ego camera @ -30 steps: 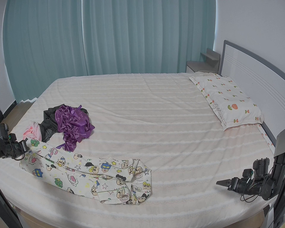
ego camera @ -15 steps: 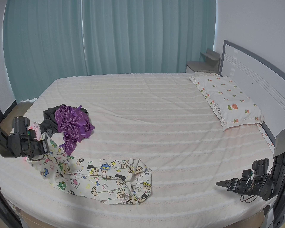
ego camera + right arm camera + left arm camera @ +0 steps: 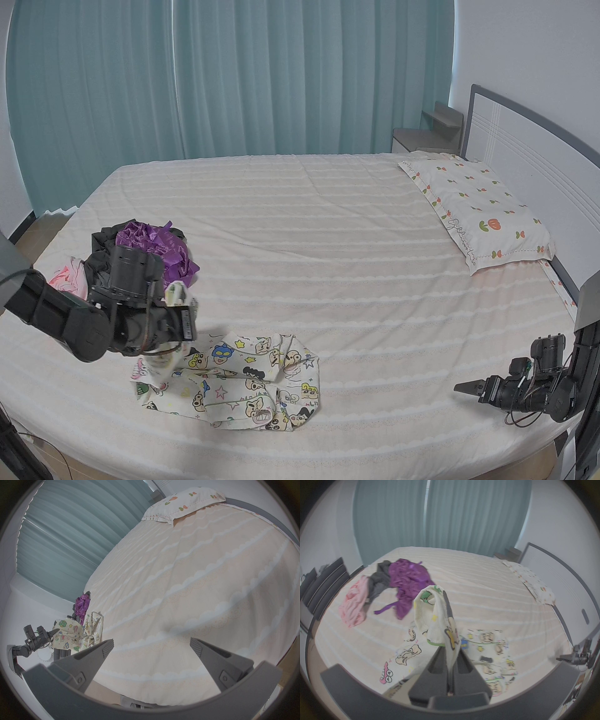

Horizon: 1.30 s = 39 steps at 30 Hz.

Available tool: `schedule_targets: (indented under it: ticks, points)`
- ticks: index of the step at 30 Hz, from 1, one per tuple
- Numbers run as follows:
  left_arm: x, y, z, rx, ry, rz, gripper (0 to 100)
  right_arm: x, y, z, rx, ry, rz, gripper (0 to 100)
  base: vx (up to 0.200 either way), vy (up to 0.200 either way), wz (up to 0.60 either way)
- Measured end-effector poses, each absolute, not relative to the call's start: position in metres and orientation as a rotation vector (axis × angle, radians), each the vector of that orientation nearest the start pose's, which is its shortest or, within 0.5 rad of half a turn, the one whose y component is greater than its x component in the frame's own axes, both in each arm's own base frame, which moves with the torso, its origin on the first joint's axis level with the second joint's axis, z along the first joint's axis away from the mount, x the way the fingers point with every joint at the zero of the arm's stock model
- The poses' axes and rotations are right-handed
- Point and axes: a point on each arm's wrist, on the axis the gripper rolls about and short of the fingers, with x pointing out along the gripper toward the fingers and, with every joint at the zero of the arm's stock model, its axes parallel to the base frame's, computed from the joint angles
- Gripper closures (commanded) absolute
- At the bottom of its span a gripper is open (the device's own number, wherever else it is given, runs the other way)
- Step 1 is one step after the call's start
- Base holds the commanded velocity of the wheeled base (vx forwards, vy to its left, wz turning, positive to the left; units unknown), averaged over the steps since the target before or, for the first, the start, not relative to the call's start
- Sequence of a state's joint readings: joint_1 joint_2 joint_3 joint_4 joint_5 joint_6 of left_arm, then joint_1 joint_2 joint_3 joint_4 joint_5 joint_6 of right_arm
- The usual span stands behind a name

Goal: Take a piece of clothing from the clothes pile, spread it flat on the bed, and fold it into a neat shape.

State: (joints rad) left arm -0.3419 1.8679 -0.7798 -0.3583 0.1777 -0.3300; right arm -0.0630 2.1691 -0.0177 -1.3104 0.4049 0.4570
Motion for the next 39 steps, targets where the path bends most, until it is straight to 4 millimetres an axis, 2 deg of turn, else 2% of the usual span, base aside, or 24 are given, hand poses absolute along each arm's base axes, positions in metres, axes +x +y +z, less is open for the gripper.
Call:
schedule_targets:
  ticks: [5, 11, 16, 25, 26, 39]
  points:
    - [0.303, -0.144, 0.087, -0.112, 0.726, -0.078, 100, 0.204, -0.004, -0.015, 0.620, 0.889, 0.130, 0, 0.000, 0.000, 0.00]
    - [0.314, -0.172, 0.071, -0.124, 0.746, -0.103, 100, 0.204, -0.003, -0.016, 0.617, 0.892, 0.132, 0, 0.000, 0.000, 0.00]
    - [0.313, -0.187, 0.062, -0.124, 0.763, -0.137, 100, 0.204, -0.003, -0.017, 0.606, 0.892, 0.136, 0, 0.000, 0.000, 0.00]
    - [0.310, -0.201, 0.057, -0.114, 0.772, -0.169, 100, 0.204, -0.003, -0.018, 0.604, 0.898, 0.136, 0, 0.000, 0.000, 0.00]
    - [0.310, -0.203, 0.057, -0.117, 0.772, -0.171, 0, 0.204, -0.003, -0.018, 0.604, 0.899, 0.136, 0, 0.000, 0.000, 0.00]
    - [0.313, -0.213, 0.054, -0.184, 0.772, -0.157, 0, 0.203, -0.002, -0.019, 0.602, 0.905, 0.138, 0, 0.000, 0.000, 0.00]
